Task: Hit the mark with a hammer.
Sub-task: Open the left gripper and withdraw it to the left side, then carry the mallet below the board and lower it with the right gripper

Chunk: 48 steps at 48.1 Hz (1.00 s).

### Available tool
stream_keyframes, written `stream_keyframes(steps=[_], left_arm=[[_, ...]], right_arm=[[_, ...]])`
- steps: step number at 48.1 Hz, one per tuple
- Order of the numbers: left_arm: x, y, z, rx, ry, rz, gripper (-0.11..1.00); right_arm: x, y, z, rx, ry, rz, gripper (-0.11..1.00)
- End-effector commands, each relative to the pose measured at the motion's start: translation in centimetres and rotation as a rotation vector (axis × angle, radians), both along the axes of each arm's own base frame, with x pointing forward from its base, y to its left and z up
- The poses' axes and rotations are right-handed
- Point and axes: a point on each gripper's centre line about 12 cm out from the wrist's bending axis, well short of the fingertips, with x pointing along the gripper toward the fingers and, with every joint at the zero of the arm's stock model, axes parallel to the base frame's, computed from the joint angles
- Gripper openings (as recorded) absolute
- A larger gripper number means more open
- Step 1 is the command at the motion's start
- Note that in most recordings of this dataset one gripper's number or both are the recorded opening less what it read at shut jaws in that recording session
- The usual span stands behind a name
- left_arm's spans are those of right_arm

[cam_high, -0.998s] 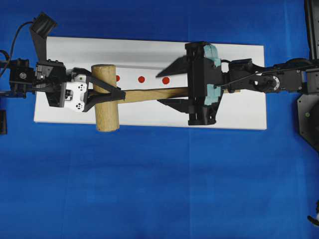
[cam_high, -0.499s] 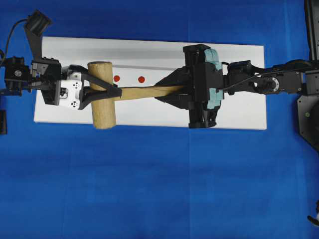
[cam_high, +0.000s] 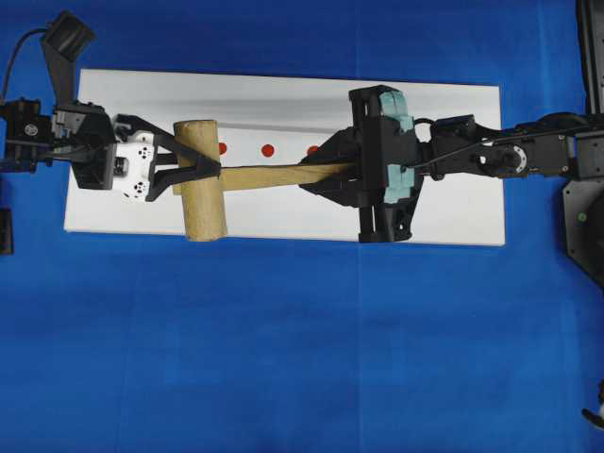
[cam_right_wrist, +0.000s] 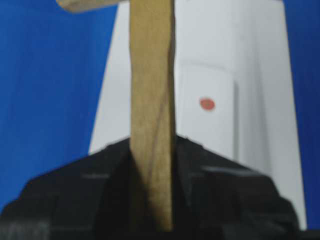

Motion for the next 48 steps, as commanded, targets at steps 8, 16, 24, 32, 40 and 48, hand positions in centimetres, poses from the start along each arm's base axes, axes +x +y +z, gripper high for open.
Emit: stream_keyframes(steps=[8,16,24,32,40,48], left_arm=[[-1.2,0.2,1.0,0.005,-0.043,0.008,0.85],[-3.0,0.1,1.3,0.006,-0.07,0.008,0.85],[-5.0,-0.1,1.8,0.008,-0.104,0.008,0.85],[-6.5,-0.1,2.1,0.007,-0.101,0.011,0.85],[-7.2,0.3,2.2,0.022,-0.092,0.024,0.85],[-7.3,0.9,2.0,0.171,-0.069,0.001,0.84]], right_arm=[[0.0,0.0,1.2,0.014,-0.035,-0.013,0.07],[-0.6,0.0,1.1,0.031,-0.034,-0.022,0.07],[-1.2,0.0,1.0,0.042,-0.031,-0.028,0.07],[-1.1,0.0,1.1,0.043,-0.034,-0.029,0.07],[-1.0,0.2,1.0,0.072,-0.03,-0.034,0.07],[-0.4,2.0,0.5,0.162,-0.016,-0.032,0.07]])
